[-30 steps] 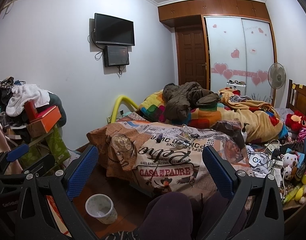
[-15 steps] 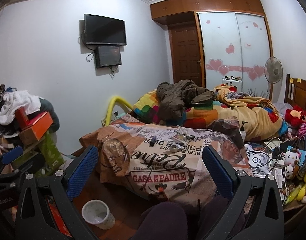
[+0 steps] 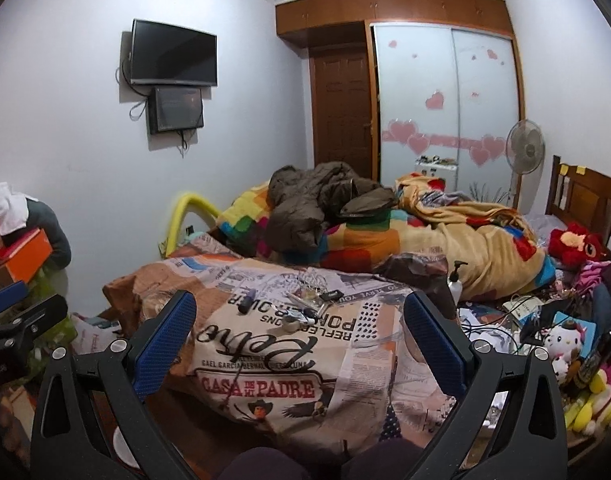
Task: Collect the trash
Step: 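Move both tools toward the items on the bed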
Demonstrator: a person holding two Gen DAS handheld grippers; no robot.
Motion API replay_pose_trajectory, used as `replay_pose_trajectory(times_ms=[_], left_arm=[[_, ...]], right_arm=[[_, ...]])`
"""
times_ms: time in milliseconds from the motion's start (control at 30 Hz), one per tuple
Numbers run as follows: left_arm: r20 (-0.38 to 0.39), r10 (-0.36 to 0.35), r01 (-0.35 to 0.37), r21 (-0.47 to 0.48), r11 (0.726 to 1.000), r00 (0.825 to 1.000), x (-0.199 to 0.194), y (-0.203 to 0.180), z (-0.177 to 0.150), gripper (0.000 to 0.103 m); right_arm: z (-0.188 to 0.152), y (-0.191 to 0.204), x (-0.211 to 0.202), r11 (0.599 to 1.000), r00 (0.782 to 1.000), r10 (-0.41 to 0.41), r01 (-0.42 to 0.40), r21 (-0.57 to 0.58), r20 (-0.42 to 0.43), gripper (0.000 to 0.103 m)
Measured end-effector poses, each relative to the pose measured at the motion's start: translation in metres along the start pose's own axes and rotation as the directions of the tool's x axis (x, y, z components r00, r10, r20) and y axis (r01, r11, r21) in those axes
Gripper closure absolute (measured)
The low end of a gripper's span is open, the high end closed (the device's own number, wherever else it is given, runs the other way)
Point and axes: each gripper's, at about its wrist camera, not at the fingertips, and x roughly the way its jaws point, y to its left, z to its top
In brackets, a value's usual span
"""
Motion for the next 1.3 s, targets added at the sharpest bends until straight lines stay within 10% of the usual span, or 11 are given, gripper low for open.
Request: replay_pose_trajectory(times_ms=[633,1300], left_arm=[[-0.237,-0.010,0.007,-0.016,1.000,0.971,0.223,-0.028,-0.012,0.002],[-0.380,0.032,-0.048,-0.032,0.998,0.924,0.346,0.005,-0.071,0.002]], right_arm=[[-0.018,-0.043,0.166,0.997,0.967,0.064,-0.054,0.047,-0.246,0.000],[-0.056,0.008,0.341,0.980,0.862,0.146,-0.193,-0.048,-0.486,0.011]])
